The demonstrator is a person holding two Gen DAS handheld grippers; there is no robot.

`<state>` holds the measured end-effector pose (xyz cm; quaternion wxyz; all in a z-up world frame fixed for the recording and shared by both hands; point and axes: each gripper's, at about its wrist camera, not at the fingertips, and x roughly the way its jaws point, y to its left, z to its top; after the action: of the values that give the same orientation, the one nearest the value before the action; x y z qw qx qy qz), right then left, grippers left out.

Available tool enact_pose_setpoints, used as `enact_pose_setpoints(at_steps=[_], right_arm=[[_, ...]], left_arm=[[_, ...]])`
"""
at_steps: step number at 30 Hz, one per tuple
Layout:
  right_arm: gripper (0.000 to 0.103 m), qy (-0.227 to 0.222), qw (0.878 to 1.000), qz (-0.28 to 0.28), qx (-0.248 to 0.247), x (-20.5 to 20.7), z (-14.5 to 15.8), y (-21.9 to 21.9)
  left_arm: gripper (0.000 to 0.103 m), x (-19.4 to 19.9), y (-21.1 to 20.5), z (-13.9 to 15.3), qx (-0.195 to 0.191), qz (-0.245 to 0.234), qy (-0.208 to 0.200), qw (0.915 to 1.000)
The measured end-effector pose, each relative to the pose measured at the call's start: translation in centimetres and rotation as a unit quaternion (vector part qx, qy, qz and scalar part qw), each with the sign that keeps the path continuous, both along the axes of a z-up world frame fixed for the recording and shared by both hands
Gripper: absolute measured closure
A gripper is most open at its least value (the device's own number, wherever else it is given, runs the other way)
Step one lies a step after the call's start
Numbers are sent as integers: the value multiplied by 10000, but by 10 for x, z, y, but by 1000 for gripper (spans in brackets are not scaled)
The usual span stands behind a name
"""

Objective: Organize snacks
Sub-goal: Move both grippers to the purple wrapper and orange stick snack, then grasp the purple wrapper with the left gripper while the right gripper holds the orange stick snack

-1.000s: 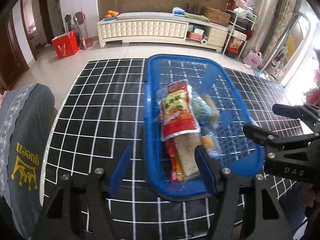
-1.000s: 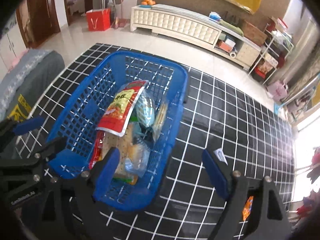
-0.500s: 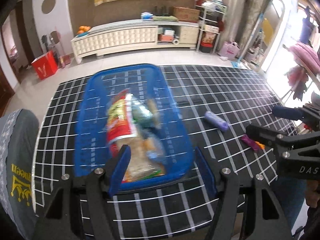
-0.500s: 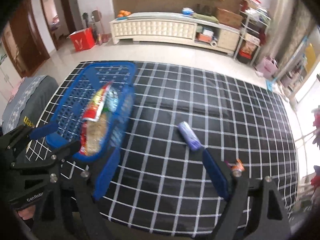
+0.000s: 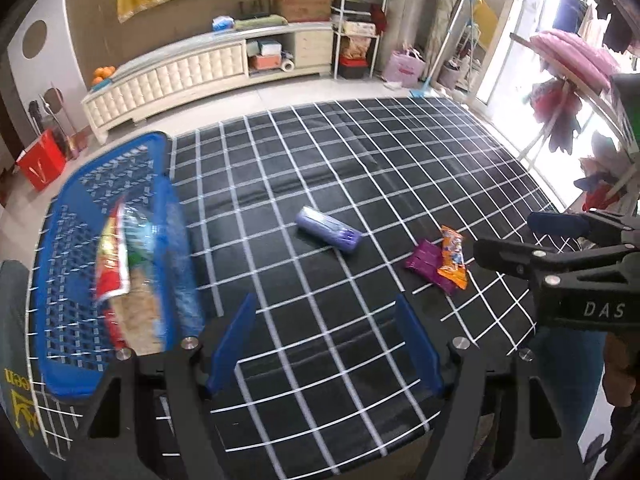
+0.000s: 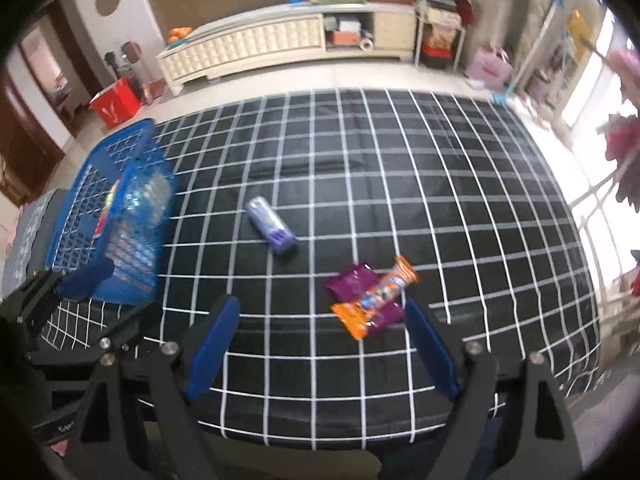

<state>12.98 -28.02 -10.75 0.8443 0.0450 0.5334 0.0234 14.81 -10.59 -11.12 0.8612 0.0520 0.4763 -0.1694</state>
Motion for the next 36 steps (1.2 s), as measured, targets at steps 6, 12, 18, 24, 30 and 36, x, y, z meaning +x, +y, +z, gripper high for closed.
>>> enact_pose_setpoints(at_steps=[6,12,18,24,30,36], right_arm=[[16,407,9973,-356,500,7,-34,-34],[16,754,9922,-519,844,24,-67,-49],[21,1073,9884,-672,844,41,-95,-58],[48,1410,9834,-770,842,53,-115,-63],[79,1119,9891,-575,771,39,-104,-61],[82,1046,9910,-239,802,17,-95,-54]], left_arm=[[32,17,-19,-30,-26,55,386,9992],[32,34,-23,-59,-12,154,704,9974],[32,40,-18,-80,-77,255,925,9954],[32,41,-14,-89,-117,294,1039,9941],[32,37,-16,-86,-64,377,1037,9939],[32,25,-29,-81,-94,334,1069,9937]])
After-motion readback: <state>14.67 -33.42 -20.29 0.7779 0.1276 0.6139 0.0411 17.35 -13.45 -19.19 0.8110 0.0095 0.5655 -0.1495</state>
